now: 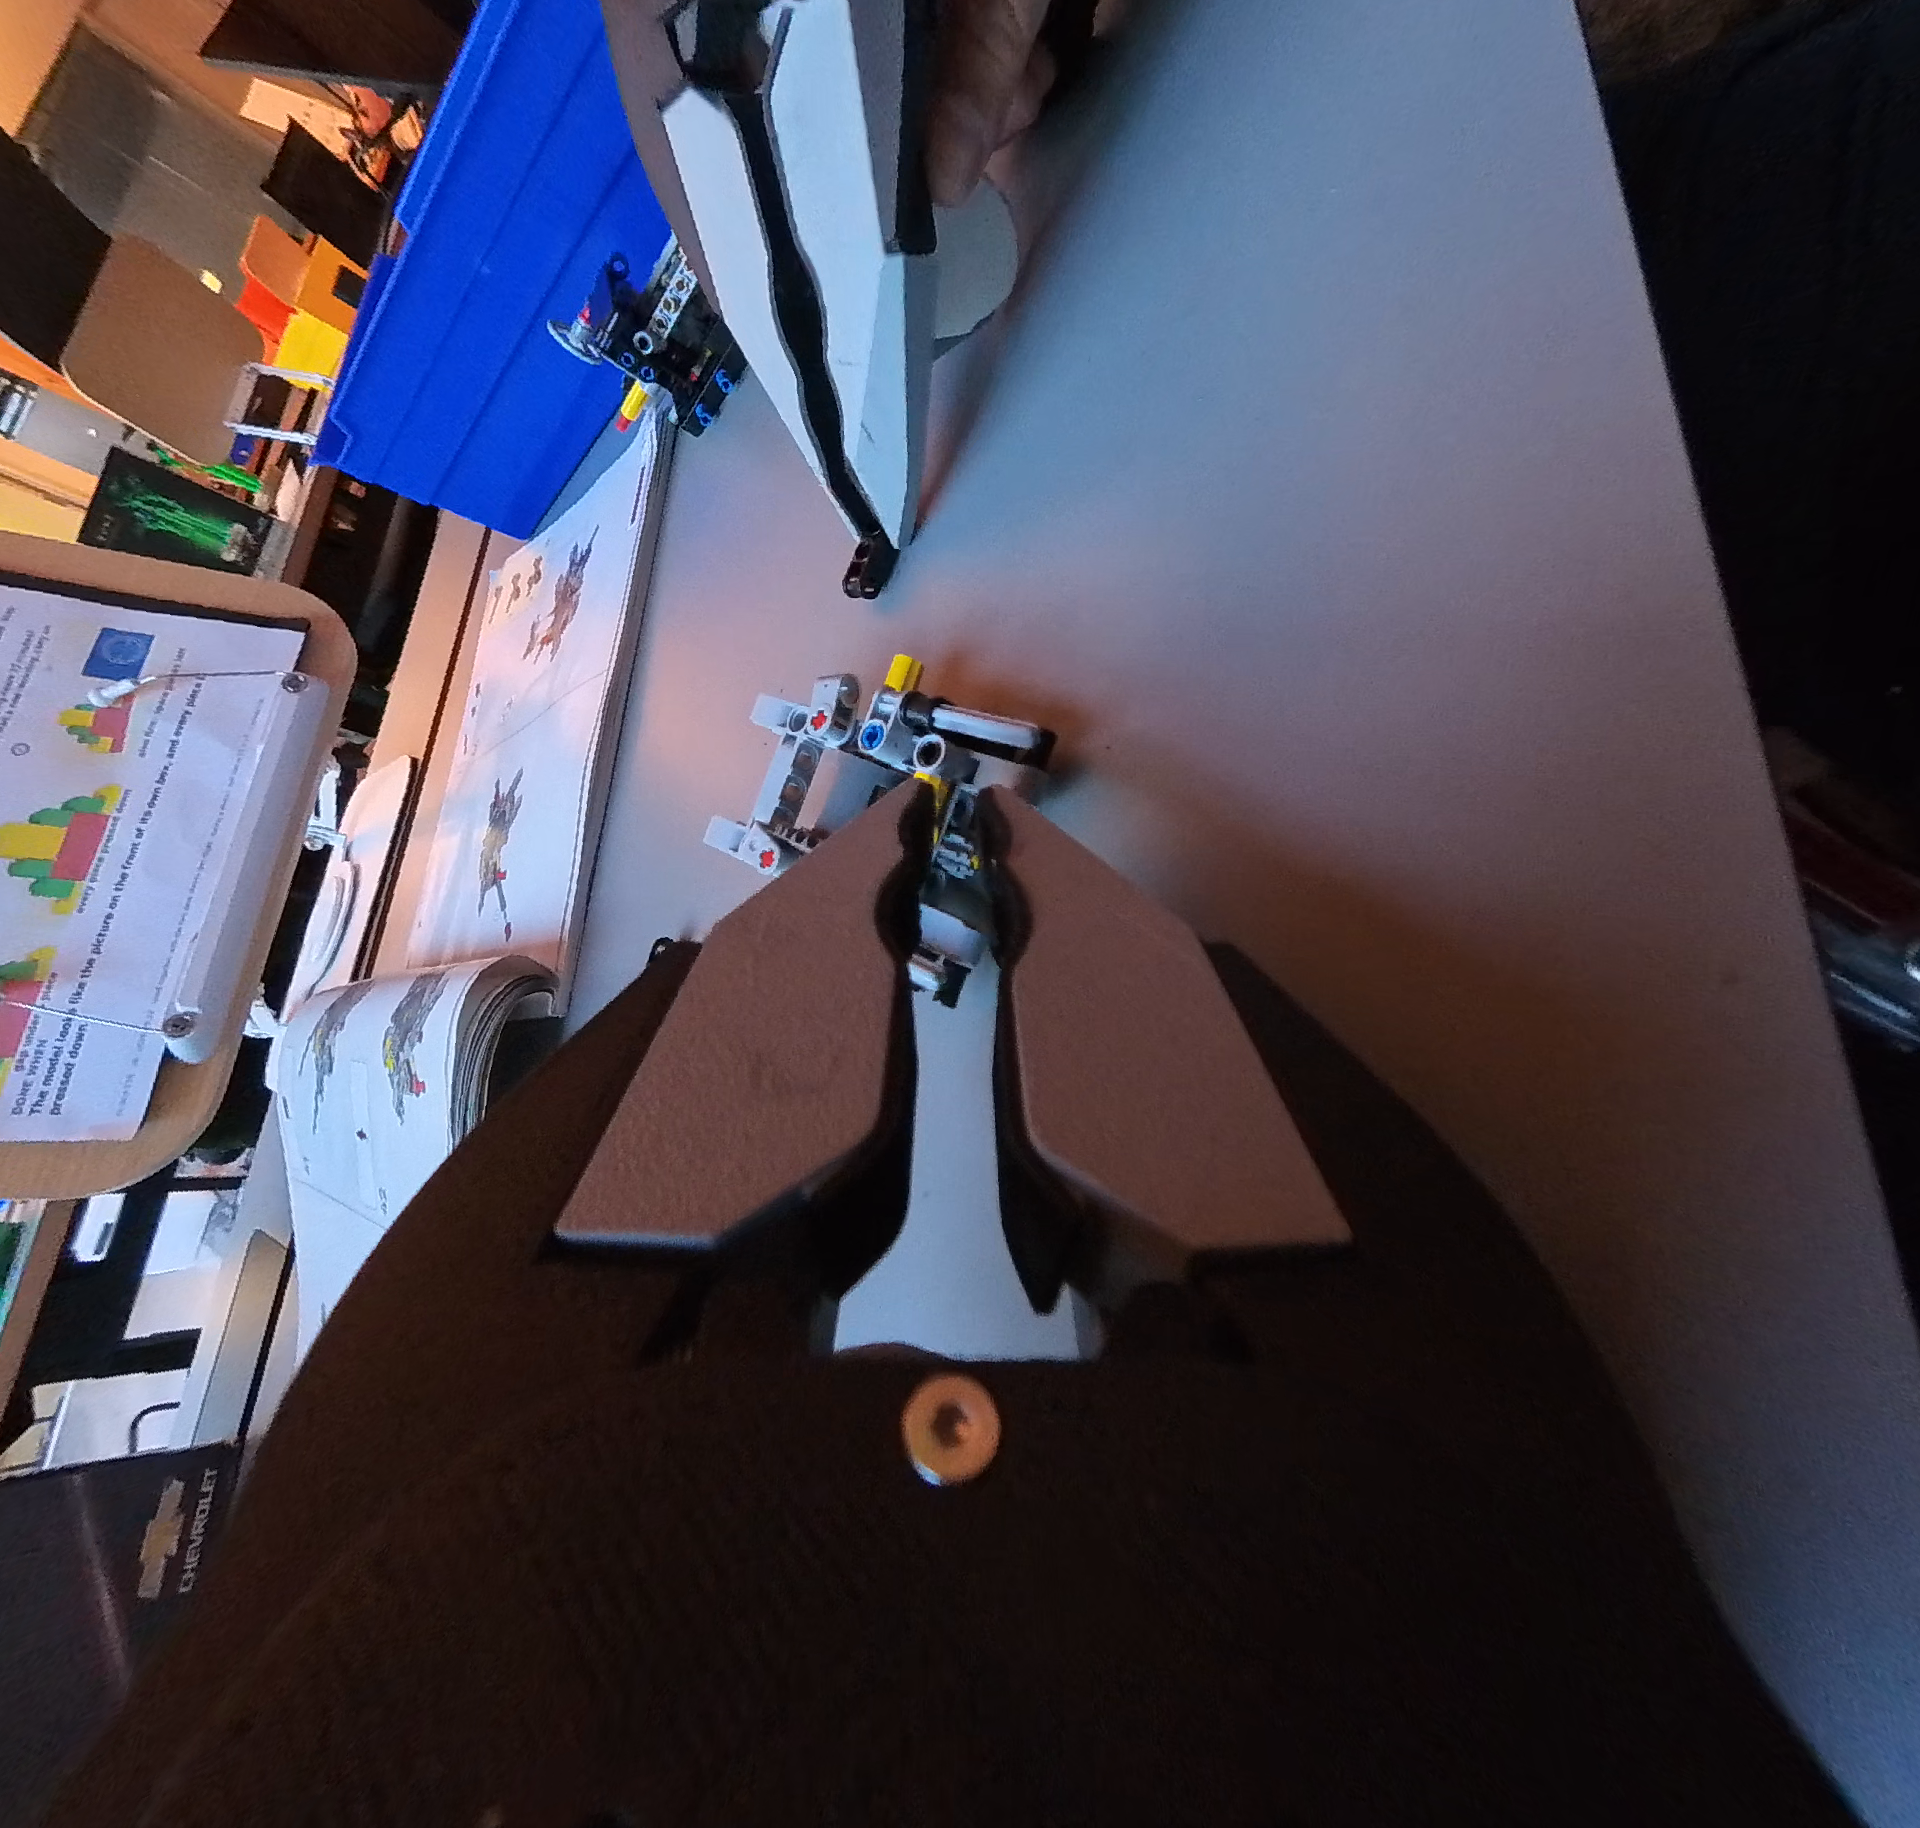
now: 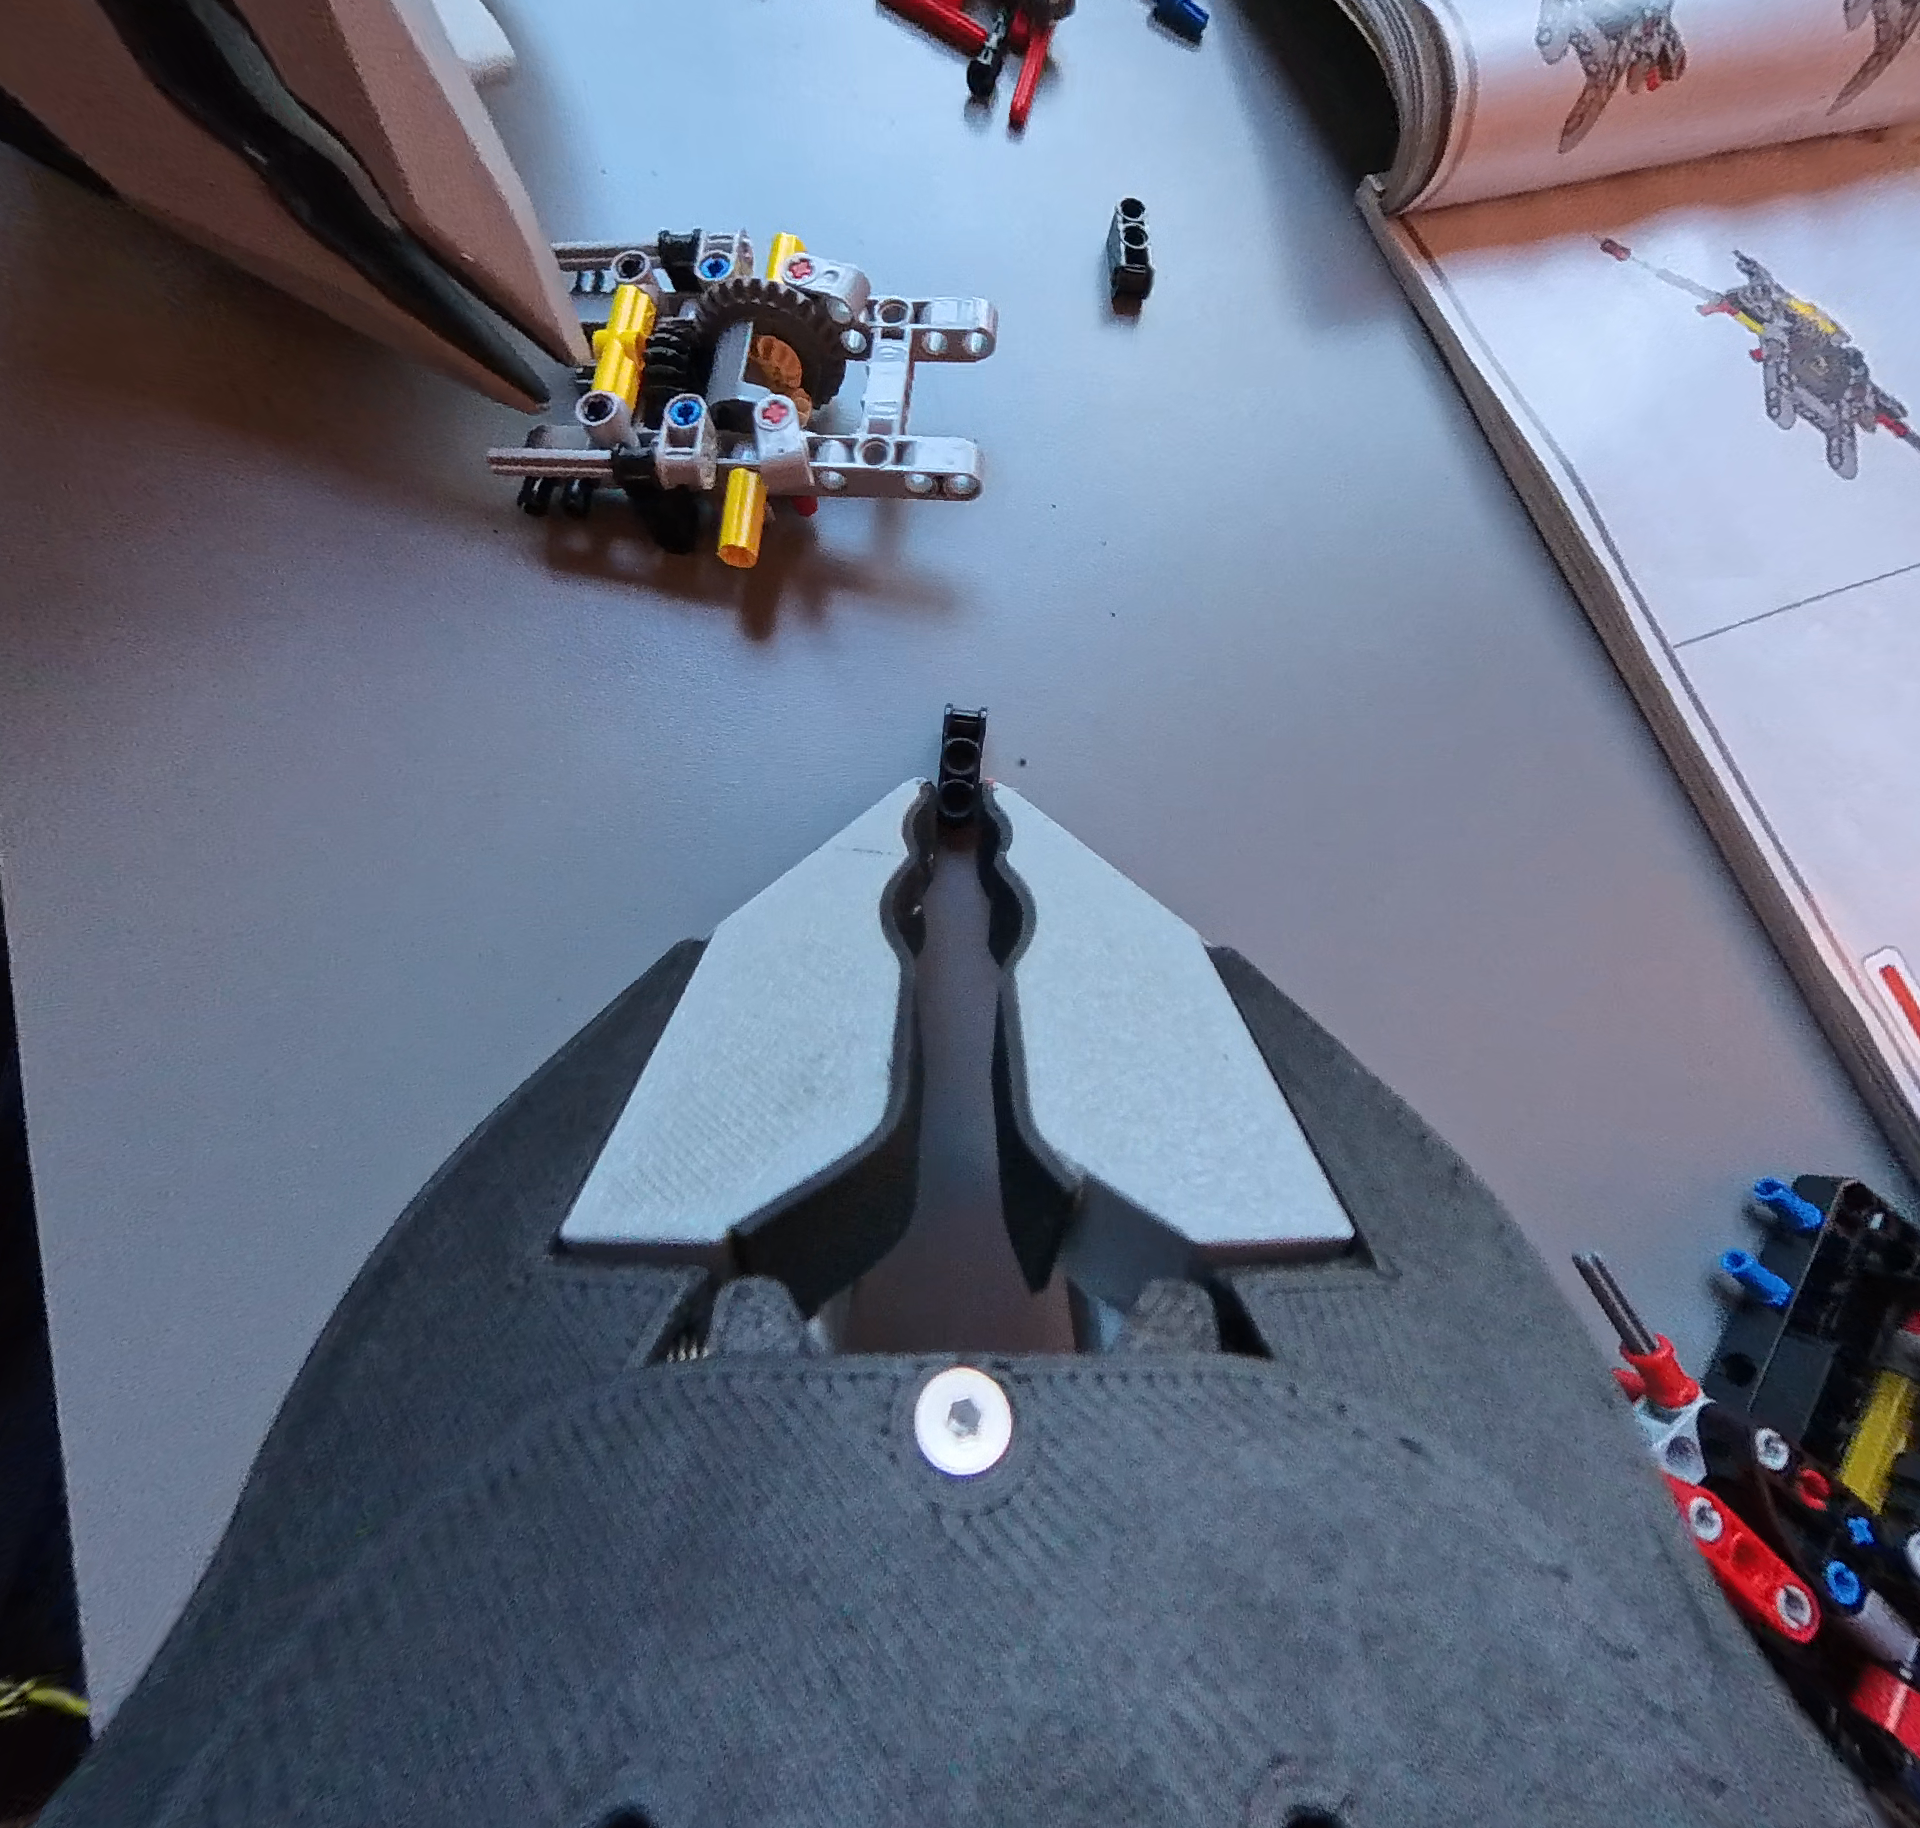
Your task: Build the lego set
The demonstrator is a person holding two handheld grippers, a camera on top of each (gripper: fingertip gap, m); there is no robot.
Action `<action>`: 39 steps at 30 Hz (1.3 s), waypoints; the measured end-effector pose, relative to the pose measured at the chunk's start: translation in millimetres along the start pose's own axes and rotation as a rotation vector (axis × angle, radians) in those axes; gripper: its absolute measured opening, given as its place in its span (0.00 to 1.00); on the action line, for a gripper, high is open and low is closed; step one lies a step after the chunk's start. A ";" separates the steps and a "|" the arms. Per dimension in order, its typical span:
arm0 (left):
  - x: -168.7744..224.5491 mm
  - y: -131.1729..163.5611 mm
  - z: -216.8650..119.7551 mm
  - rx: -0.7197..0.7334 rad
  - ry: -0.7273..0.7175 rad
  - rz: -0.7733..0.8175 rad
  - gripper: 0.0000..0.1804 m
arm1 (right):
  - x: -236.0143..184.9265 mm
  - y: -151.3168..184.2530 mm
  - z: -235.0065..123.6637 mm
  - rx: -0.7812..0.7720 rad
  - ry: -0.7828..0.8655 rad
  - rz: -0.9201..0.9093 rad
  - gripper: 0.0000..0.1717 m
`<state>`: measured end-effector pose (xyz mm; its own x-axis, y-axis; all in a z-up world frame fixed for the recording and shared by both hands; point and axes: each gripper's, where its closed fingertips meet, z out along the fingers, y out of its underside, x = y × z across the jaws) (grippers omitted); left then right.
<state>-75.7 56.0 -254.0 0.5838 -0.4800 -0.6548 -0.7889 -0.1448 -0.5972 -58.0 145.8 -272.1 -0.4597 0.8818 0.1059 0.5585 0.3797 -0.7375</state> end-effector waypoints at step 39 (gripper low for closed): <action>5.7 4.1 4.4 -0.046 -0.011 0.063 0.01 | -47.1 -65.7 -53.0 0.469 -0.729 0.472 0.03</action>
<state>-74.8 56.5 -262.2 0.5349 -0.4803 -0.6952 -0.8317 -0.1546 -0.5332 -36.4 94.1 -193.3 -0.6611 0.4660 -0.5881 0.5359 -0.2553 -0.8048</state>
